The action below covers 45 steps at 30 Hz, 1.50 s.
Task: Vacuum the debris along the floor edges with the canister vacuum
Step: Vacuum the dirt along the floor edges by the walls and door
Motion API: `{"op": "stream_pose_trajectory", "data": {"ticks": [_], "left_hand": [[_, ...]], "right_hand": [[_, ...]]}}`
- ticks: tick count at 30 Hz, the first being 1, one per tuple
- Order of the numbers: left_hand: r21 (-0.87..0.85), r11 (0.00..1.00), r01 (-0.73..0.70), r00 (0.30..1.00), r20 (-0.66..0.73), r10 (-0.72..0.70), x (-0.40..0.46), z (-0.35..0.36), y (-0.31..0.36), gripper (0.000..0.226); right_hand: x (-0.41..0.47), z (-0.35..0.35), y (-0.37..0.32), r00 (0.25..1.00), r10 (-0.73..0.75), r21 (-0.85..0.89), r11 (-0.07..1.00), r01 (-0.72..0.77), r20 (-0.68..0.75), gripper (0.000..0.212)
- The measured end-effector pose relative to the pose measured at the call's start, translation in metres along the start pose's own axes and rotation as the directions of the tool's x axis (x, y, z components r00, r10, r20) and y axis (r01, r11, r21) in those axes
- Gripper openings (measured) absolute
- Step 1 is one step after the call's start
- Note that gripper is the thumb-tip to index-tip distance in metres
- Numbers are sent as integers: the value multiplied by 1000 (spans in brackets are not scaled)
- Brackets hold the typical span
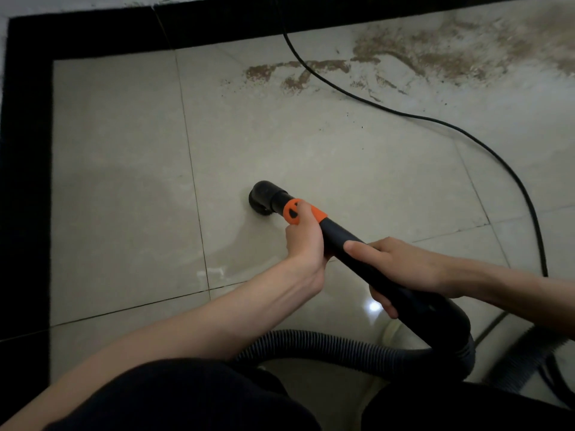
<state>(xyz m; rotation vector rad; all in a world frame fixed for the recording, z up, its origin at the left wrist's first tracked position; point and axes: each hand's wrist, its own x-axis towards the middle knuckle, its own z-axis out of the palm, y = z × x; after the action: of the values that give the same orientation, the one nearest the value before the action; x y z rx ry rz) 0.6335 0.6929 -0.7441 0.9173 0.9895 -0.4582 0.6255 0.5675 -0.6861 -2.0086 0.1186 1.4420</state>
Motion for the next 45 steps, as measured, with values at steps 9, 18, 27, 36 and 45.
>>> {"op": "stream_pose_trajectory", "data": {"ticks": [9, 18, 27, 36, 45], "left_hand": [[-23, 1000, -18, 999, -48, 17, -3, -1, 0, 33], [-89, 996, 22, 1000, -10, -23, 31, -17, 46, 41], [-129, 991, 29, 997, -74, -39, 59, -15, 102, 45], [-302, 953, -12, 996, -89, -16, 100, -16, 166, 49], [-227, 970, -88, 989, -136, 57, 141, -9, 208, 49]], "right_hand": [[1, 1, -1, 1000, -8, 29, 1000, 7, 28, 67], [50, 0, -34, 979, -143, -102, 986, 129, -147, 50], [94, -15, -79, 932, -247, -310, 937, 160, -264, 52], [149, -40, -132, 870, -348, -451, 876, 170, -348, 51], [184, -72, -136, 890, -371, -297, 910, 291, -265, 53]]}}
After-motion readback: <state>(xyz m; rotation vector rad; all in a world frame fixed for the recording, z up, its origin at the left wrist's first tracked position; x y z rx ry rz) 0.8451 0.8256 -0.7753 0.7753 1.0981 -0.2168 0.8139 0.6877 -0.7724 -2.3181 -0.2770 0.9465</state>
